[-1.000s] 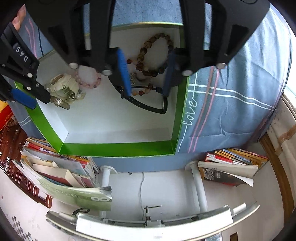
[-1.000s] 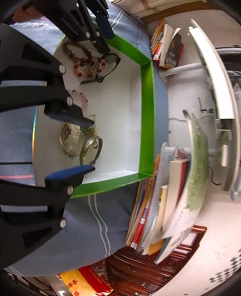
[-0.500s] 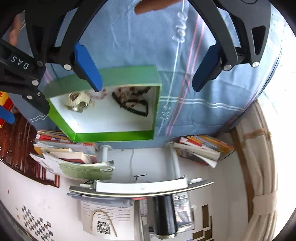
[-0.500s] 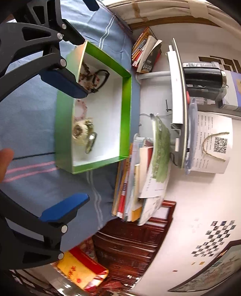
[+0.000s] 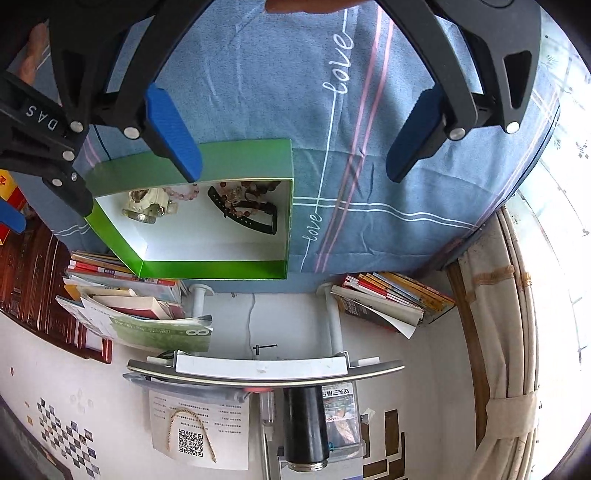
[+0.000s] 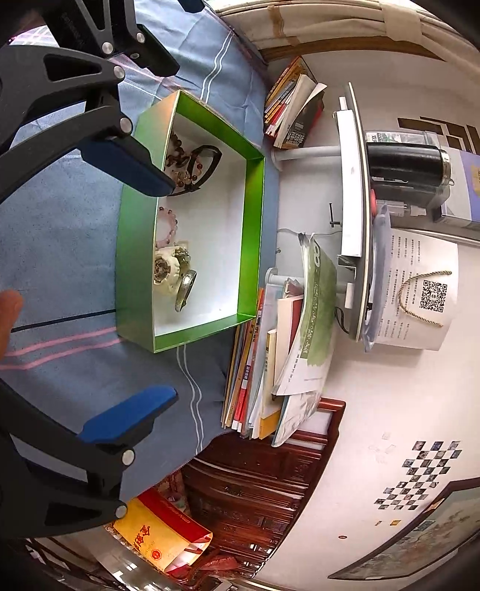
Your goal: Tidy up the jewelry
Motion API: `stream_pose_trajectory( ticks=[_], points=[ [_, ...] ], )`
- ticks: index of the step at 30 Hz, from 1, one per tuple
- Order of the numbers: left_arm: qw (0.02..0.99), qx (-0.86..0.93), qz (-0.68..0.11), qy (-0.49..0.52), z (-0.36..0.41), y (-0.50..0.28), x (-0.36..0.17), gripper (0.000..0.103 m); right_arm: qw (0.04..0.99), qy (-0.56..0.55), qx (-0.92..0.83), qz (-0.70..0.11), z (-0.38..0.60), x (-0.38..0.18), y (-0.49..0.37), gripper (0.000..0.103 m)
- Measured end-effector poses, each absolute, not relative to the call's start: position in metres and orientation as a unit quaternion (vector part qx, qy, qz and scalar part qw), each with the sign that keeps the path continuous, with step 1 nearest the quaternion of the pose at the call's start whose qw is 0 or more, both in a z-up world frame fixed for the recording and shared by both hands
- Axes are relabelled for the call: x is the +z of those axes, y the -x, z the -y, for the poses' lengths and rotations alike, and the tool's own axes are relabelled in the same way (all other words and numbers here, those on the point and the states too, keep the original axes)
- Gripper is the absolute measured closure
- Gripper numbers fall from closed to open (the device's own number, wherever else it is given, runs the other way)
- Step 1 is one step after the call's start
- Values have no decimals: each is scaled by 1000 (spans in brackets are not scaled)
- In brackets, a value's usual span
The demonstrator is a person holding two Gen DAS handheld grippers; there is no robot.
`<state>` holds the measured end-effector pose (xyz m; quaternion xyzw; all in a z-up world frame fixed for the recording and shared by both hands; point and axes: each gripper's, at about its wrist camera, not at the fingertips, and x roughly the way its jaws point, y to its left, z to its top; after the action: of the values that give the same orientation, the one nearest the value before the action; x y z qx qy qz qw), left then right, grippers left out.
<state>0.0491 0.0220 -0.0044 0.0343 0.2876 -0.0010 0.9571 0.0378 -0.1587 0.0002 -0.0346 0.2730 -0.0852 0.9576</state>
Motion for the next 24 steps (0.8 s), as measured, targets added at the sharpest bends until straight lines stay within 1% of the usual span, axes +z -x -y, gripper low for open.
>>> stream_pose_trajectory(
  ticks=[24],
  points=[
    [955,-17,-294,-36,-21,-53,-7,4,957,36,-88,-275,160,0,-39,3]
  ],
)
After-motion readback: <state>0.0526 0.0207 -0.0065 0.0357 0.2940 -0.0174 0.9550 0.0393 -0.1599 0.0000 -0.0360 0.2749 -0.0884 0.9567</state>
